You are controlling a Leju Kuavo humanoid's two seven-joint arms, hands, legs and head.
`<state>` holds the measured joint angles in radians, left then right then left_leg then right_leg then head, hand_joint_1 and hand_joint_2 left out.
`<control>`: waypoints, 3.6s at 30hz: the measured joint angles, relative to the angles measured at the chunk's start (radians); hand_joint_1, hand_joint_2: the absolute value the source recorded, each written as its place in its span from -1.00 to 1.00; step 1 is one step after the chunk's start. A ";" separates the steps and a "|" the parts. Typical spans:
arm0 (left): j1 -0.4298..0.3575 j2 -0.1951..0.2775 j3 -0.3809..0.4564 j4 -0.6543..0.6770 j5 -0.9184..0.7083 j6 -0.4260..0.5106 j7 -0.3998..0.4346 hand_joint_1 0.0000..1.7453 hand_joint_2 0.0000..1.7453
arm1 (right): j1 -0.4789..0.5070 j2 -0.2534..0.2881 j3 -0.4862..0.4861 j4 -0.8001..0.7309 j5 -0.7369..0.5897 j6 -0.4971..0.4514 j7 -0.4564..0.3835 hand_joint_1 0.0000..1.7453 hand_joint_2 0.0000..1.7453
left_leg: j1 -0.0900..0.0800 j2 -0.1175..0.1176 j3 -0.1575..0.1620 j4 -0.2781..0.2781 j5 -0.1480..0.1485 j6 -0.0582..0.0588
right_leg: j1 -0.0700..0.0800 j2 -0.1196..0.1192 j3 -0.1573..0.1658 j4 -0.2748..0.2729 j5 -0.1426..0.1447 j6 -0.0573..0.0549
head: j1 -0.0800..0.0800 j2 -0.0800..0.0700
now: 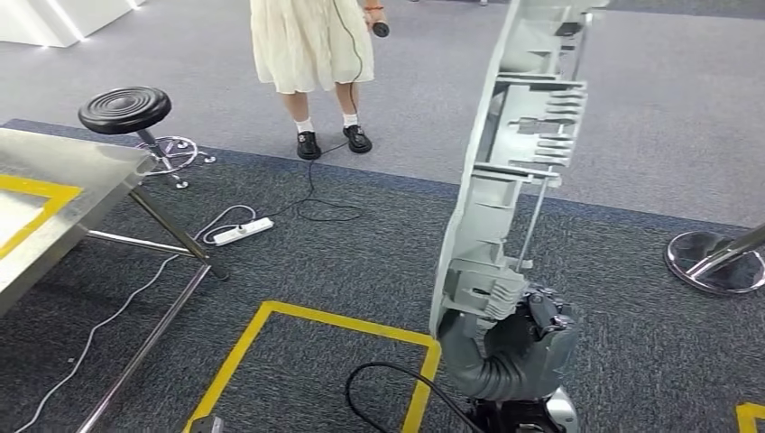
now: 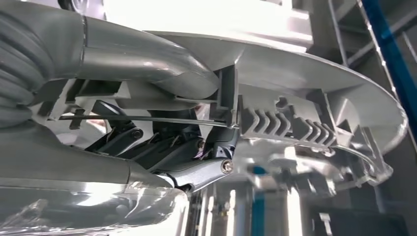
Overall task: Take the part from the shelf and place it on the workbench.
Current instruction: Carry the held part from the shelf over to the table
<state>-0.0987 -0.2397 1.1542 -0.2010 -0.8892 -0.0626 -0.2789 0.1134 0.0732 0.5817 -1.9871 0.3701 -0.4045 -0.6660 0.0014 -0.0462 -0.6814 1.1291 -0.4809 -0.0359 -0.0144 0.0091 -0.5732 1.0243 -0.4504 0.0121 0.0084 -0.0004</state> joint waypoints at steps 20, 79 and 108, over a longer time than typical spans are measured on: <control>-0.004 0.000 0.001 0.000 0.002 0.000 -0.003 -1.00 1.00 | -0.002 0.000 0.002 0.000 -0.008 0.000 0.002 1.00 1.00 | 0.001 -0.026 0.083 -0.137 0.070 0.050 | 0.008 -0.005 -0.107 0.232 -0.093 0.045 | 0.009 0.000; -0.004 0.006 0.003 0.000 0.009 -0.001 -0.006 -1.00 1.00 | 0.007 0.000 0.003 0.000 -0.004 -0.006 -0.001 1.00 1.00 | 0.005 0.020 0.080 -0.134 0.060 0.045 | 0.005 -0.012 -0.108 0.281 -0.164 0.053 | 0.005 0.000; -0.003 0.004 0.003 0.000 0.008 0.010 -0.011 -1.00 1.00 | 0.020 0.008 -0.015 -0.010 0.070 -0.176 -0.001 1.00 1.00 | 0.007 0.042 0.093 -0.142 0.054 0.040 | 0.004 -0.014 -0.088 0.206 -0.134 0.054 | 0.006 0.000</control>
<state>-0.1017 -0.2356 1.1570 -0.2014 -0.8811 -0.0530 -0.2895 0.1330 0.0813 0.5664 -1.9973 0.4403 -0.5804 -0.6674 0.0085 -0.0043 -0.5886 0.9875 -0.4273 0.0043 -0.0101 -0.0052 -0.6607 1.2300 -0.5846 0.0660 0.0147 -0.0004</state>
